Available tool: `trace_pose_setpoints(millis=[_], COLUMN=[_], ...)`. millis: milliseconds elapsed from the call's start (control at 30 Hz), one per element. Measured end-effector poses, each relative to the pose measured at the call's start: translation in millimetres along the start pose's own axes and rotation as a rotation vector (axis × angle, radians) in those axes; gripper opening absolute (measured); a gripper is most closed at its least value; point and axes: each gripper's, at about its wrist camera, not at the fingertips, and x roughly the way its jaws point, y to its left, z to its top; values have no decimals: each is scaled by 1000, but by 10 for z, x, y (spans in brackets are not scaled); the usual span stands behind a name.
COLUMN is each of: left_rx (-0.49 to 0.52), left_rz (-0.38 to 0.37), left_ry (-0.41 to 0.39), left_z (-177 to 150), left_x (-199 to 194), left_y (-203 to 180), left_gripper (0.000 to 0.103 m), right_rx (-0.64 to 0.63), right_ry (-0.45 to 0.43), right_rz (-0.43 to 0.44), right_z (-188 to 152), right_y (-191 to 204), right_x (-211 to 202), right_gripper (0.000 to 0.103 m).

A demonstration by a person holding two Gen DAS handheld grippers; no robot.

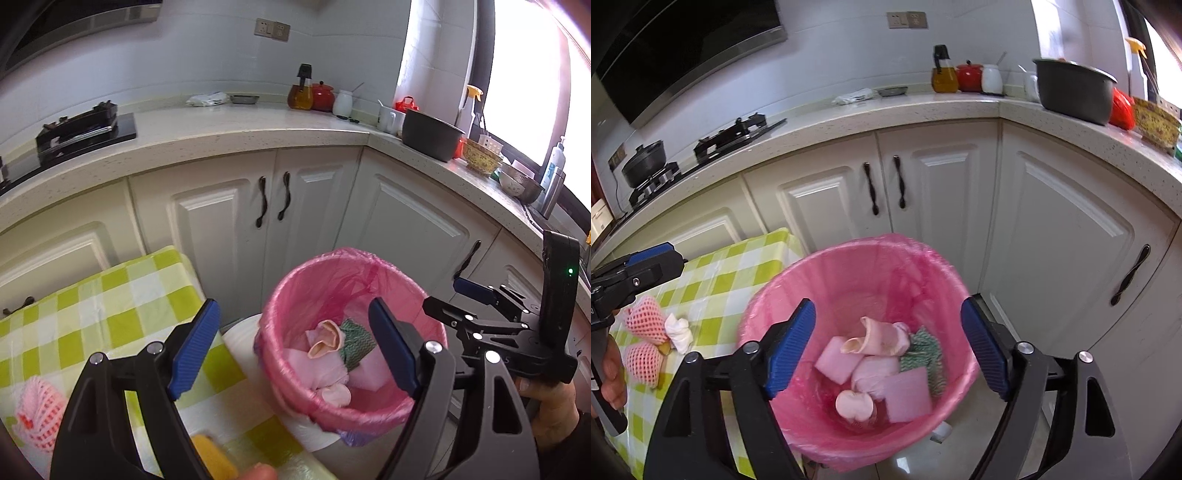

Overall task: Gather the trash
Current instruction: 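Drop the paper cup and paper bag into the pink bin, then move both tools back toward the pink fruit nets and yellow sponge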

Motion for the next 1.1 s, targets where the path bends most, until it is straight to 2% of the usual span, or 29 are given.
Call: trace_pose_setpoints(millis=[100,400,667,867,1100], left_rx=[-13,-101,-209,-300,-379], left_rz=[21,102,224,283,300], left_ry=[-11,-58,-79,-65,-17], left_z=[-137,-512,-910,-1264,-1654], left_x=[-189,-860,-1468,-1737,-1824], left_y=[131,699,1474,1958,2278], left_gripper=[83,84,86,88,92], right_rx=[-16,-35,-75,-122,-170], right_ry=[-7,-9,5,35,90], right_rz=[20,84,142,178,237], right_z=[-63,-198,-340,-486,-686], right_y=[162,612,1102,1517,1974], right_x=[-50,-179,-208,-157,-2], right_gripper=[83,85,85,85,85])
